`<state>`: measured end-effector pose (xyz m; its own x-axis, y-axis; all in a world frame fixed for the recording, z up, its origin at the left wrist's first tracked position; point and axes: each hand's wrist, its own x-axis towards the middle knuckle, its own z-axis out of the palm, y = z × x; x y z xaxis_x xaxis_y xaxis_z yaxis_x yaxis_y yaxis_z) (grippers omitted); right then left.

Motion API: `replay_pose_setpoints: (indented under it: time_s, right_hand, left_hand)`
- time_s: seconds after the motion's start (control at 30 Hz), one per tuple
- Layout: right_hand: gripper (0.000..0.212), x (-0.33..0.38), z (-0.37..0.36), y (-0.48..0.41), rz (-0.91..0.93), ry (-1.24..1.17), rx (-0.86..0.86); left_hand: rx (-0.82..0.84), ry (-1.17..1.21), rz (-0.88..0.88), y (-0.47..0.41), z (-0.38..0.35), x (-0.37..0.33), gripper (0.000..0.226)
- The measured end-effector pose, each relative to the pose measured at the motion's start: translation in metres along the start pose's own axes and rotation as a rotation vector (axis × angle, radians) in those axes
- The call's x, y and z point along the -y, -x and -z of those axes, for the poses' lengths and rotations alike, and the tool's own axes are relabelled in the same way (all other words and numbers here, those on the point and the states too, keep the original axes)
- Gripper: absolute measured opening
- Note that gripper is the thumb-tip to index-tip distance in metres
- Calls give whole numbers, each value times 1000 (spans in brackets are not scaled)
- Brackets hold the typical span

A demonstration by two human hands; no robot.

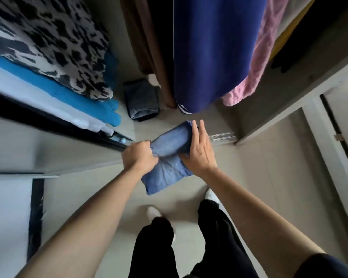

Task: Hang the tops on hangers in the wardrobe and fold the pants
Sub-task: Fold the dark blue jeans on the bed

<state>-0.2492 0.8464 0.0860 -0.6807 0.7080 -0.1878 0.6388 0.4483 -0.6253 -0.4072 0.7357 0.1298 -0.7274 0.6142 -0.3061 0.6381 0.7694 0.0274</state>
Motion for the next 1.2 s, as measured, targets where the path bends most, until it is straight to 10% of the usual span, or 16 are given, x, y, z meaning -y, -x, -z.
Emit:
replay_pose_setpoints:
  time_s: [0.3,0.5,0.67,0.87,1.2]
  right_hand:
    - [120,-62,-145,-45,-907,-755,95]
    - [136,-109,-247,-84,-1147,-1306,38]
    - [116,-134,-308,-140,-889,-1790,42]
    - [25,-170,-308,-237,-608,-1836,-330]
    - [29,-196,-278,-408,-222,-1565,-434]
  left_hand:
    - [263,832,460,-116,-103,42,43]
    - [413,1278,563,-199,-194,44,59]
    - [613,1465,516,-245,-252,54,36]
    - [675,1432,321,-322,-284,37,28]
    - [489,1739,-43,-478,-298,11,44]
